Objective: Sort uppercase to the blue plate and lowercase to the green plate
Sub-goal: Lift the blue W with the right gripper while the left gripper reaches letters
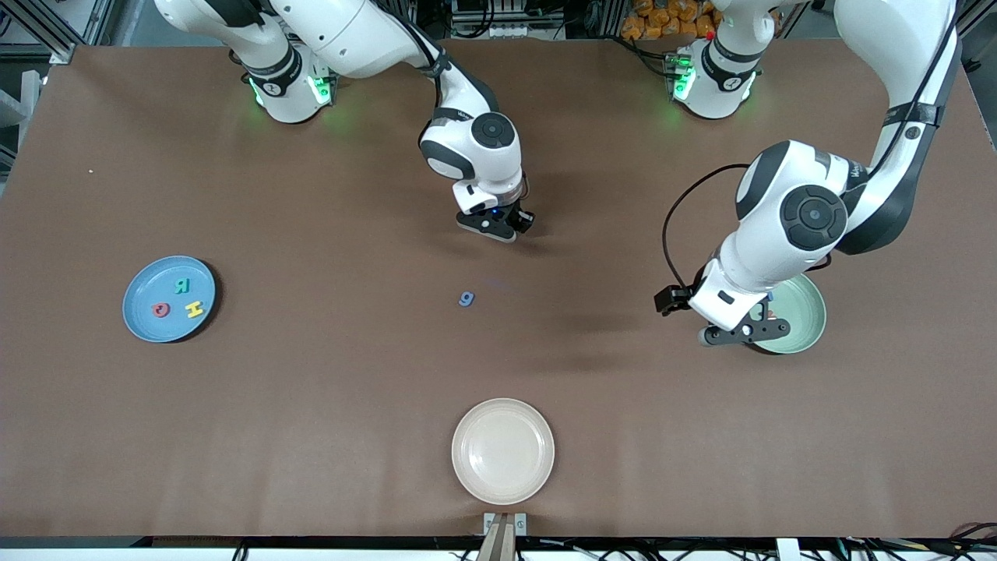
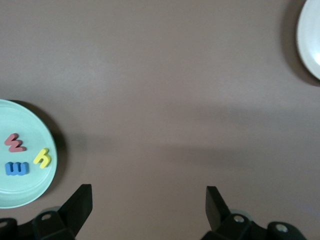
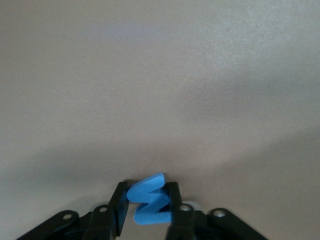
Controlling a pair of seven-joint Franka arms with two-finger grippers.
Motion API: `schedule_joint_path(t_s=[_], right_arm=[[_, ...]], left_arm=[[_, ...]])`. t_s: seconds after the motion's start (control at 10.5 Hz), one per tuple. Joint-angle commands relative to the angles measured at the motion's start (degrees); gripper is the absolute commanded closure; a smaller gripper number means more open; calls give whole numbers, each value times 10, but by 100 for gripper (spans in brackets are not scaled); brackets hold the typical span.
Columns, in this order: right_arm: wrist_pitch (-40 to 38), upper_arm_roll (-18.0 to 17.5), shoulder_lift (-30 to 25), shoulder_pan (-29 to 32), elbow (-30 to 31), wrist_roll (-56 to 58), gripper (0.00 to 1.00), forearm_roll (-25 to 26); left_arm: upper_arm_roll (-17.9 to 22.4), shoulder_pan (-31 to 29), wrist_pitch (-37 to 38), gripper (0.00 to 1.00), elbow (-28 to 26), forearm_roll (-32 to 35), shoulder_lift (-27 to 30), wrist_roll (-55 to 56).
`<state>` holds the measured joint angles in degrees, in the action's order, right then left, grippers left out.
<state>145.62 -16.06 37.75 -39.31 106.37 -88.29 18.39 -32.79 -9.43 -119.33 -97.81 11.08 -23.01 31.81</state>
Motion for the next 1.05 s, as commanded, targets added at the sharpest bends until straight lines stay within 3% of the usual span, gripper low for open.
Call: schedule_joint_path(t_s=[0.0, 0.57, 0.95], right_arm=[[3, -3, 15, 7, -5, 27, 97, 17], [-62, -1, -6, 89, -4, 192, 97, 17], [-115, 1, -35, 188, -6, 387, 97, 17]], left_arm=[[7, 40, 15, 0, 52, -5, -24, 18], [10, 131, 3, 0, 111, 20, -62, 76], [11, 180, -86, 0, 112, 61, -95, 120]])
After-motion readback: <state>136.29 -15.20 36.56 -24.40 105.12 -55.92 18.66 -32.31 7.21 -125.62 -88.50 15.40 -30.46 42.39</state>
